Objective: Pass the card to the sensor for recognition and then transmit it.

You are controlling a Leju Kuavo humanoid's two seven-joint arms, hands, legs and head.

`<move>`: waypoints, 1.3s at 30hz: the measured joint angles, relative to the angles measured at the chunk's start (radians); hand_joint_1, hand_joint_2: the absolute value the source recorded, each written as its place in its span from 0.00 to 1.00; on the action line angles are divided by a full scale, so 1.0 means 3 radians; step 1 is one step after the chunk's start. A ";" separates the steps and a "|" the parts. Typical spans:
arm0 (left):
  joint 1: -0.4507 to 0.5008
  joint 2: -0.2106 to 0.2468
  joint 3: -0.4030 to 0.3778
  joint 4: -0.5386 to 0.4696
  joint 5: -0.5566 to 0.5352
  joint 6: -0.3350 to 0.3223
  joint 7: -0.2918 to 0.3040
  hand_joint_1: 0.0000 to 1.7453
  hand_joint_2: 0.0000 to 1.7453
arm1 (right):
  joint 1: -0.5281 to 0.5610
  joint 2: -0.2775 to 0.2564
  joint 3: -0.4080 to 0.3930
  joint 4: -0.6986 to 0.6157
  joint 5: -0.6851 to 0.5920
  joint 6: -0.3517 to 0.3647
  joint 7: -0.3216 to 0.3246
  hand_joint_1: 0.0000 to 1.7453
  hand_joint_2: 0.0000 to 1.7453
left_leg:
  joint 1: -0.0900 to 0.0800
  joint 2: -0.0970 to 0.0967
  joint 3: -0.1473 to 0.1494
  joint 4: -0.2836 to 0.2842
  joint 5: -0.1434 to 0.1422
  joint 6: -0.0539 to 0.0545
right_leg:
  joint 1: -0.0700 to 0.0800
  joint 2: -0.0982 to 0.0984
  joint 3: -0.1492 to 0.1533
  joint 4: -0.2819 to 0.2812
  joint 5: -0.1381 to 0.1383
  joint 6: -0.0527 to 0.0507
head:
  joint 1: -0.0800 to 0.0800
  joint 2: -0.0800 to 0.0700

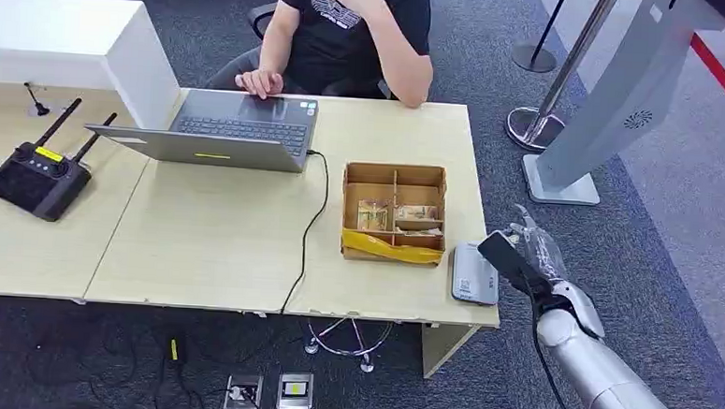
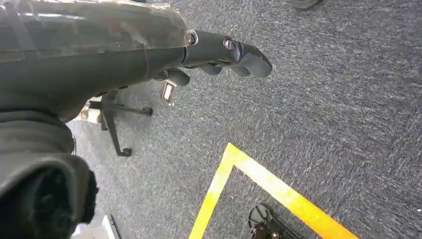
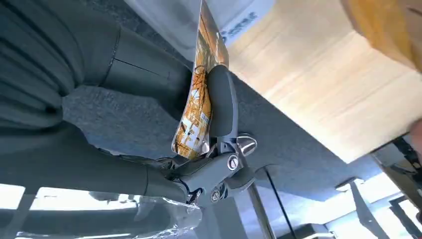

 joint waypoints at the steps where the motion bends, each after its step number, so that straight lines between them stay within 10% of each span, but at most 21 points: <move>1: 0.0000 -0.0003 0.0000 0.0000 -0.0003 0.0000 0.0000 0.00 0.00 | -0.0018 0.0005 0.0000 -0.0033 0.0000 0.0013 0.0004 1.00 1.00 | 0.0000 0.0000 0.0000 0.0000 0.0000 0.0000 | 0.0000 0.0000 0.0000 0.0000 0.0000 0.0000 | 0.0000 0.0000; 8: -0.0001 -0.0018 0.0000 0.0001 -0.0046 0.0000 0.0000 0.00 0.00 | -0.0393 0.0114 0.0000 -0.0250 0.0113 0.0116 -0.0031 1.00 1.00 | 0.0000 0.0000 -0.0001 0.0000 0.0001 0.0000 | 0.0000 0.0002 -0.0001 0.0002 0.0002 -0.0002 | 0.0001 0.0000; 25: -0.0004 -0.0042 0.0000 0.0003 -0.0107 0.0000 -0.0198 0.00 0.00 | -0.1367 0.1091 0.0131 0.0333 0.0543 0.0030 -0.0282 1.00 1.00 | 0.0006 0.0002 -0.0001 0.0000 0.0003 -0.0002 | 0.0007 0.0002 -0.0002 0.0001 0.0002 -0.0004 | 0.0001 0.0000; 39: 0.0013 -0.0038 0.0001 0.0004 -0.0134 0.0000 -0.0198 0.00 0.00 | -0.1371 0.1232 0.0167 0.0630 0.0609 -0.0051 -0.0287 1.00 1.00 | 0.0007 0.0002 -0.0001 0.0000 0.0003 -0.0003 | 0.0007 0.0003 -0.0002 0.0000 0.0002 -0.0005 | 0.0001 0.0000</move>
